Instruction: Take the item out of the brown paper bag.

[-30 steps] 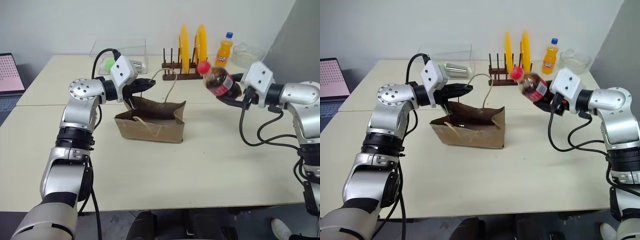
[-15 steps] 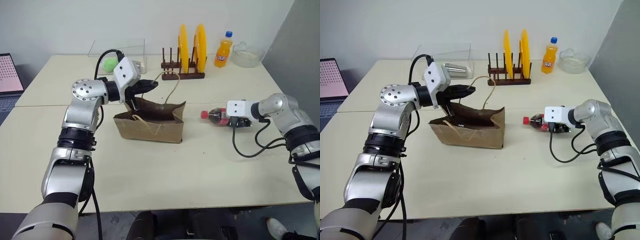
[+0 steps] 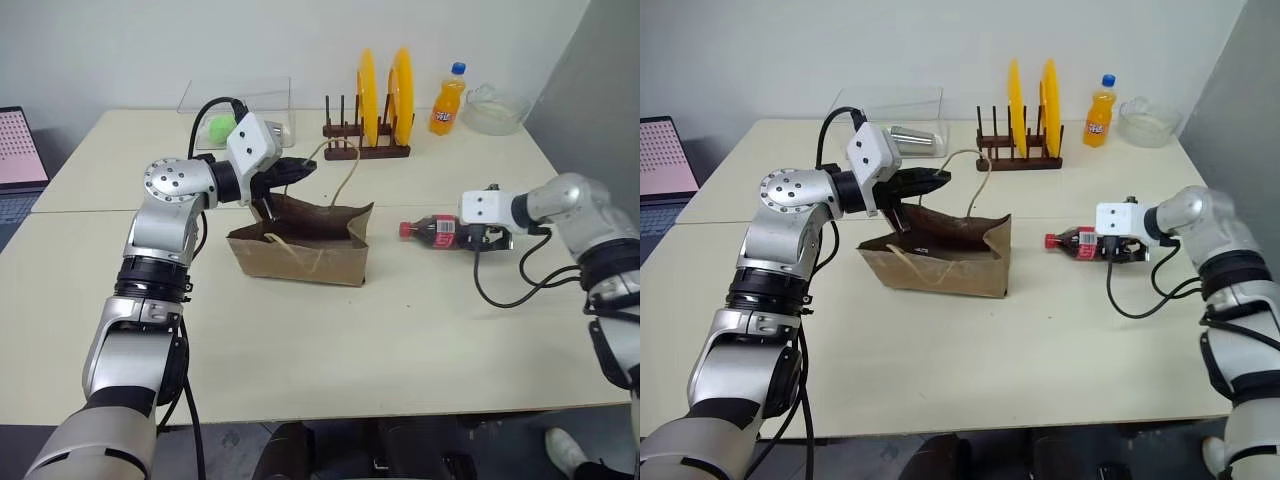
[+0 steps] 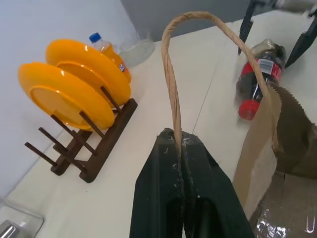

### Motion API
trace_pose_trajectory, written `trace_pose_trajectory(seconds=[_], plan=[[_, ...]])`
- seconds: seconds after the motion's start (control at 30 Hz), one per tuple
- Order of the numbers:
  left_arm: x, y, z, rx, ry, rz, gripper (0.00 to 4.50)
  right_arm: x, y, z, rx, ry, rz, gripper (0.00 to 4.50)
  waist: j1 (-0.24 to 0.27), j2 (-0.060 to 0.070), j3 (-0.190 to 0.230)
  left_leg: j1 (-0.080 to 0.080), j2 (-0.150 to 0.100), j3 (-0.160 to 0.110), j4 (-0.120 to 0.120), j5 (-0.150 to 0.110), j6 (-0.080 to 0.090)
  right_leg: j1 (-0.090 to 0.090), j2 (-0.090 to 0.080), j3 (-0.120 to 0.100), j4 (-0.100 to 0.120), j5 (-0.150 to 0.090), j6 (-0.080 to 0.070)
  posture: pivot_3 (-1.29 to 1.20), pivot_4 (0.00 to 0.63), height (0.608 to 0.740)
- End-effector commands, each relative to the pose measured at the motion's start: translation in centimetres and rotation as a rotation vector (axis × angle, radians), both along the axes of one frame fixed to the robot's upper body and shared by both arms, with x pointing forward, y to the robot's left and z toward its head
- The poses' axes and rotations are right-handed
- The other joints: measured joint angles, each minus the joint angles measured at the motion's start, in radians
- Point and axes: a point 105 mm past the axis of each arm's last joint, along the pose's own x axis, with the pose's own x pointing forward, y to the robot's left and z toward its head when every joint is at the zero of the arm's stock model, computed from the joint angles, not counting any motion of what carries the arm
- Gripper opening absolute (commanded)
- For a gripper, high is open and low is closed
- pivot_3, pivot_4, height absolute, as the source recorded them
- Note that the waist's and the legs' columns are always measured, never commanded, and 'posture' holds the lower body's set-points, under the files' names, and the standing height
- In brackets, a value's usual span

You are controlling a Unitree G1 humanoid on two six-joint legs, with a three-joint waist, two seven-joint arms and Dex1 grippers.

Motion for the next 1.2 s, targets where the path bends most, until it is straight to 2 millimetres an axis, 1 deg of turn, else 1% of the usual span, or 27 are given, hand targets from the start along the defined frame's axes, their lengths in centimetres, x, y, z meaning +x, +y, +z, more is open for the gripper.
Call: trace_pose_trajectory(seconds=[0.03, 0.07, 0.1, 0.17, 0.23, 0.3, 0.33, 0.4, 0.47, 0.6, 0.7, 0.8, 0.87, 0.93, 1.03, 1.1, 1.13, 1.2], plan=[[0.0, 0.5, 1.3, -0.043, -0.021, 0.025, 0.0, -3.5, 1.5, 5.6, 0.249, -0.073, 0.071, 4.42, 0.003, 0.0, 0.0, 0.0, 0.0, 0.0, 0.0, 0.0, 0.0, 0.0, 0.0, 0.0, 0.0, 0.0, 0.0, 0.0, 0.15, 0.74], [0.2, 0.7, 1.4, -0.044, -0.015, 0.036, 0.0, -5.1, 2.1, 6.8, 0.358, -0.078, 0.088, 4.42, 0.005, 0.0, 0.0, 0.0, 0.0, -0.001, 0.0, 0.0, 0.0, 0.0, 0.0, -0.001, 0.0, 0.0, 0.0, 0.0, 0.15, 0.74], [0.3, 0.9, 1.4, -0.043, -0.009, 0.041, 0.0, -6.6, 2.6, 7.6, 0.444, -0.076, 0.097, 4.42, 0.007, 0.0, 0.0, -0.001, 0.0, -0.002, 0.0, 0.0, 0.0, 0.001, 0.0, -0.002, -0.001, 0.0, 0.0, 0.0, 0.15, 0.74], [0.3, 1.1, 1.4, -0.041, 0.014, 0.044, 0.0, -8.7, 3.6, 7.9, 0.568, -0.074, 0.095, 4.42, 0.012, 0.0, 0.0, -0.001, 0.0, -0.005, 0.0, 0.0, 0.0, 0.002, 0.0, -0.003, -0.001, 0.0, 0.0, 0.0, 0.15, 0.74], [0.6, 1.5, 1.7, -0.047, 0.017, 0.062, 0.41, -10.3, 5.1, 7.5, 0.681, -0.074, 0.089, 4.5, 0.012, 0.0, 0.0, 0.0, 0.0, -0.004, 0.0, 0.0, 0.0, 0.002, 0.0, -0.003, 0.0, 0.0, 0.0, 0.0, 0.15, 0.74], [0.7, 1.6, 1.9, -0.051, 0.026, 0.063, 0.8, -12.0, 7.6, 7.0, 0.83, -0.082, 0.098, 4.5, 0.011, -0.001, 0.0, 0.002, 0.0, -0.005, 0.001, 0.0, 0.0, 0.004, 0.0, -0.003, 0.0, -0.001, 0.002, 0.0, 0.15, 0.74], [0.7, 1.6, 1.9, -0.048, 0.033, 0.059, 1.18, -12.6, 8.4, 6.8, 0.89, -0.086, 0.092, 4.5, 0.01, -0.001, 0.0, 0.002, 0.0, -0.005, 0.0, 0.0, 0.0, 0.004, 0.0, -0.003, 0.0, -0.003, 0.005, 0.0, 0.15, 0.74], [0.5, 1.6, 1.9, -0.042, 0.05, 0.044, 1.8, -13.6, 10.1, 5.9, 0.971, -0.08, 0.085, 4.5, 0.011, -0.001, 0.0, 0.002, 0.0, -0.005, 0.001, 0.0, 0.0, 0.004, 0.0, -0.003, 0.001, -0.003, 0.006, 0.0, 0.15, 0.74], [0.3, 1.6, 2.0, -0.031, 0.062, 0.028, 2.38, -14.1, 11.3, 5.3, 1.026, -0.075, 0.071, 4.5, 0.011, -0.001, 0.0, 0.002, 0.0, -0.005, 0.001, 0.0, 0.0, 0.004, 0.0, -0.003, 0.001, -0.003, 0.006, 0.0, 0.15, 0.74], [-0.2, 2.2, 2.5, -0.013, 0.062, 0.019, 3.62, -14.3, 12.9, 5.0, 1.072, -0.063, 0.084, 4.5, 0.011, -0.001, 0.0, 0.002, -0.001, -0.005, 0.001, 0.0, 0.0, 0.003, 0.0, -0.002, 0.0, -0.003, 0.006, 0.0, 0.15, 0.74], [-0.6, 3.1, 3.1, -0.014, 0.047, 0.038, 4.47, -14.2, 13.4, 4.7, 1.073, -0.062, 0.092, 4.5, 0.01, -0.001, 0.0, 0.002, -0.001, -0.005, 0.001, 0.0, 0.0, 0.003, 0.0, -0.003, 0.0, -0.003, 0.006, 0.0, 0.15, 0.74], [-2.0, 4.4, 3.7, -0.026, 0.033, 0.047, 4.47, -13.9, 13.6, 4.5, 1.082, -0.081, 0.095, 4.5, 0.004, -0.001, 0.0, 0.002, -0.001, -0.005, 0.0, 0.0, 0.0, 0.003, 0.0, -0.002, 0.0, -0.003, 0.006, 0.0, 0.15, 0.74], [-2.7, 5.3, 3.8, -0.061, 0.023, 0.094, 4.47, -13.6, 13.5, 4.3, 1.086, -0.106, 0.084, 4.5, 0.001, -0.001, 0.0, 0.002, -0.001, -0.006, 0.0, 0.0, 0.0, 0.003, 0.0, -0.002, 0.0, -0.003, 0.006, 0.0, 0.15, 0.74], [-3.2, 6.8, 3.8, -0.152, 0.014, 0.198, 4.47, -13.0, 13.2, 4.0, 1.103, -0.141, 0.053, 4.5, 0.001, -0.001, 0.0, 0.002, -0.001, -0.006, 0.0, 0.0, 0.0, 0.003, 0.0, -0.002, 0.0, -0.003, 0.006, 0.0, 0.15, 0.74], [-4.3, 8.2, 2.8, -0.192, -0.013, 0.3, 4.47, -12.6, 12.5, 3.7, 1.124, -0.186, 0.012, 4.5, 0.001, -0.001, 0.0, 0.002, 0.0, -0.006, 0.0, 0.0, 0.0, 0.003, 0.0, -0.002, 0.0, -0.003, 0.006, 0.0, 0.15, 0.74], [-4.7, 9.5, 2.2, -0.247, -0.035, 0.404, 4.47, -12.3, 11.9, 3.6, 1.133, -0.244, -0.024, 4.5, 0.003, -0.001, 0.0, 0.002, 0.0, -0.006, 0.0, 0.0, 0.0, 0.003, 0.0, -0.002, 0.0, -0.003, 0.006, 0.0, 0.15, 0.74], [-5.3, 10.1, 1.0, -0.269, -0.02, 0.457, 4.47, -12.1, 11.3, 3.5, 1.136, -0.305, -0.065, 4.5, 0.004, -0.001, -0.001, 0.002, 0.0, -0.006, 0.0, 0.0, 0.0, 0.003, 0.0, -0.002, 0.0, -0.003, 0.006, 0.0, 0.15, 0.74], [-6.7, 10.4, -1.4, -0.276, 0.014, 0.519, 4.47, -12.1, 10.5, 2.7, 1.139, -0.358, -0.129, 4.5, 0.005, -0.001, -0.001, 0.002, 0.0, -0.005, 0.0, 0.0, 0.0, 0.004, 0.0, -0.002, 0.0, -0.003, 0.006, 0.0, 0.15, 0.74]])
